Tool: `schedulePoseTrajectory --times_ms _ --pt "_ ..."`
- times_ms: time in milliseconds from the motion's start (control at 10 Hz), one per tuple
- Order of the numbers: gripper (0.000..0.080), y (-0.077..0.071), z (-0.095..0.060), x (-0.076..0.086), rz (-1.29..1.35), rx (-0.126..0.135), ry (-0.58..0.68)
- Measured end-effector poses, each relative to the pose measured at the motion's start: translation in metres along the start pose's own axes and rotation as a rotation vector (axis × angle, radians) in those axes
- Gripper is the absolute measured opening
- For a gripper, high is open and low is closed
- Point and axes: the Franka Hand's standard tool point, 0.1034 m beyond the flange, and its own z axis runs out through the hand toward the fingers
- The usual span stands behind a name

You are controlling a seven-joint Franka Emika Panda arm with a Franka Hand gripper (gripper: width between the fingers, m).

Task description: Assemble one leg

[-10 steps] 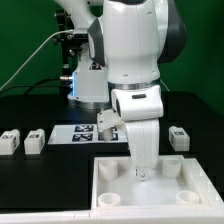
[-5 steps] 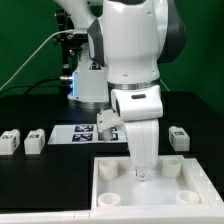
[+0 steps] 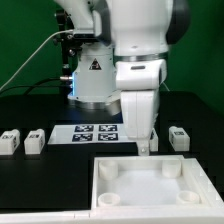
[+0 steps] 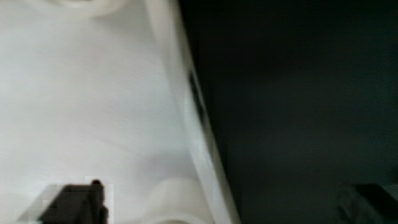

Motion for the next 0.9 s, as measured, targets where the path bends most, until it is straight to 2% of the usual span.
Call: schedulePoseTrajectory --times_ms 200,700,800,900 --pt "0.0649 -0.016 -0.005 0.023 0.352 0.014 0.003" --pt "0.0649 -0.022 -0.004 0.029 0.779 0.04 0.01" --pt "0.0649 -0.037 -0.001 0.033 0.943 0.051 -0.01" --pt "0.0649 -0.049 0.001 0.035 0.986 0.074 -0.059"
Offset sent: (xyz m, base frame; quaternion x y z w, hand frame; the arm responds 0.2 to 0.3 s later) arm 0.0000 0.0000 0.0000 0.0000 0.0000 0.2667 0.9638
